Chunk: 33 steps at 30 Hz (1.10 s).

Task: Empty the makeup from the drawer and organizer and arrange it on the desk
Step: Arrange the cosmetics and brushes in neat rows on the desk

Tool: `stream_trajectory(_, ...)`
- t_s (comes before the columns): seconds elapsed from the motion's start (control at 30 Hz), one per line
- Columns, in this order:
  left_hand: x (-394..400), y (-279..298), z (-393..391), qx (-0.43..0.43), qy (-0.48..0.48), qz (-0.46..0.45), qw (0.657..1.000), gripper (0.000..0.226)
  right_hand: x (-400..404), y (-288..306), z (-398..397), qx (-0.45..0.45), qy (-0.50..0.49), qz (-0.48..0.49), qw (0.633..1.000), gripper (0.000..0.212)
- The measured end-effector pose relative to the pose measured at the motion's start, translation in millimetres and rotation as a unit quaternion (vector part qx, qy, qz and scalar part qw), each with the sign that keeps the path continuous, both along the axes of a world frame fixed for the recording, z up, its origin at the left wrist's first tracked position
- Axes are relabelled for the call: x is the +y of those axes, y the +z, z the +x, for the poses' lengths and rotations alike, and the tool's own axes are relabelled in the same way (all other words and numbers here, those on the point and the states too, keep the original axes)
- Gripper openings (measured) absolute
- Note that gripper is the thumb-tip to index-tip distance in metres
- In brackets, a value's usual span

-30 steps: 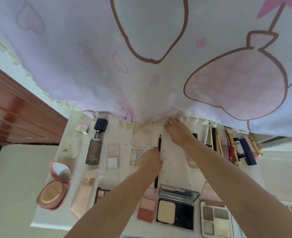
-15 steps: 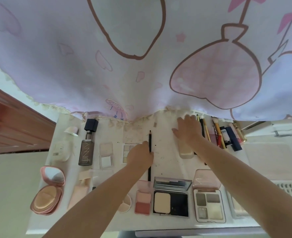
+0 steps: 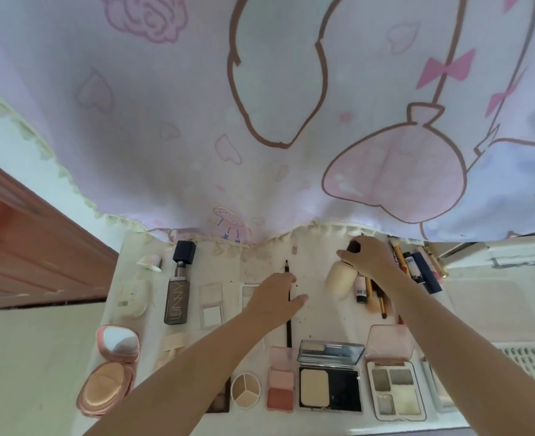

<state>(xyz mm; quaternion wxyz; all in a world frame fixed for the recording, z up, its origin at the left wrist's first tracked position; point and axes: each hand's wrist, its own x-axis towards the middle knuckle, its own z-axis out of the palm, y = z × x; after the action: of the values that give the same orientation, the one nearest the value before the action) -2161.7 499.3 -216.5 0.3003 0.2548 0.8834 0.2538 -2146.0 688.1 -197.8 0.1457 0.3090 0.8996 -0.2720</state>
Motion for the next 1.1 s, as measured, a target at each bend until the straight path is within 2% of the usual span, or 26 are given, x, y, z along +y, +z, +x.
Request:
stream_trajectory(0.07, 6, 7, -1, -0.005, -0.013, 0.045, 0.999, 0.061, -10, 18, 6, 0.049, -0.037, -0.038, 0.997, 0.022)
stream_trajectory(0.13, 9, 15, 2, 0.048, -0.036, 0.064, 0.996, 0.073, -21, 36, 12, 0.083, -0.076, -0.072, 0.991, 0.025)
stream_trajectory(0.2, 7, 20, 9, 0.203, -0.049, 0.082, 0.975, 0.083, -34, 52, 20, 0.117, -0.123, -0.137, 0.976, 0.027)
stream_trajectory(0.27, -2, 21, 14, 0.316, -0.053, 0.084, 0.943, 0.086, -46, 64, 27, 0.128, -0.15, -0.183, 0.963, 0.028)
stream_trajectory(0.37, -15, 25, 6, 0.408, -0.063, 0.102, 0.905, 0.074, -59, 76, 30, 0.109, -0.148, -0.21, 0.96, 0.031)
stream_trajectory(0.47, -27, 33, -6, 0.458, -0.085, 0.093, 0.88, 0.044, -69, 80, 24, 0.051, -0.077, -0.123, 0.988, 0.042)
stream_trajectory(0.53, -35, 32, -12, 0.452, -0.112, 0.084, 0.881, 0.037, -74, 80, 20, 0.067, -0.039, -0.075, 0.994, 0.044)
stream_trajectory(0.6, -40, 40, -14, 0.406, -0.151, 0.085, 0.897, 0.037, -77, 77, 19, 0.097, -0.026, -0.093, 0.991, 0.043)
stream_trajectory(0.7, -43, 57, -18, 0.254, -0.184, 0.031, 0.949, 0.036, -76, 70, 22, 0.126, -0.021, -0.133, 0.983, 0.043)
stream_trajectory(0.77, -43, 60, -20, 0.151, -0.182, -0.003, 0.972, 0.034, -74, 67, 22, 0.143, -0.007, -0.145, 0.979, 0.042)
stream_trajectory(0.87, -44, 64, -16, 0.003, -0.152, 0.079, 0.985, 0.022, -67, 70, 23, 0.191, 0.074, -0.128, 0.97, 0.035)
stream_trajectory(0.9, -43, 65, -14, -0.017, -0.142, 0.094, 0.985, 0.022, -64, 73, 22, 0.205, 0.103, -0.128, 0.965, 0.031)
stream_trajectory(0.97, -42, 66, -8, 0.028, -0.129, 0.098, 0.986, 0.023, -55, 80, 20, 0.2, 0.153, -0.137, 0.958, 0.021)
stream_trajectory(1.03, -40, 69, -9, 0.129, -0.107, 0.063, 0.984, 0.021, -46, 84, 18, 0.155, 0.187, -0.162, 0.957, 0.013)
stream_trajectory(1.1, -38, 68, -13, 0.243, -0.092, 0.003, 0.966, 0.036, -42, 83, 16, 0.105, 0.184, -0.202, 0.956, 0.012)
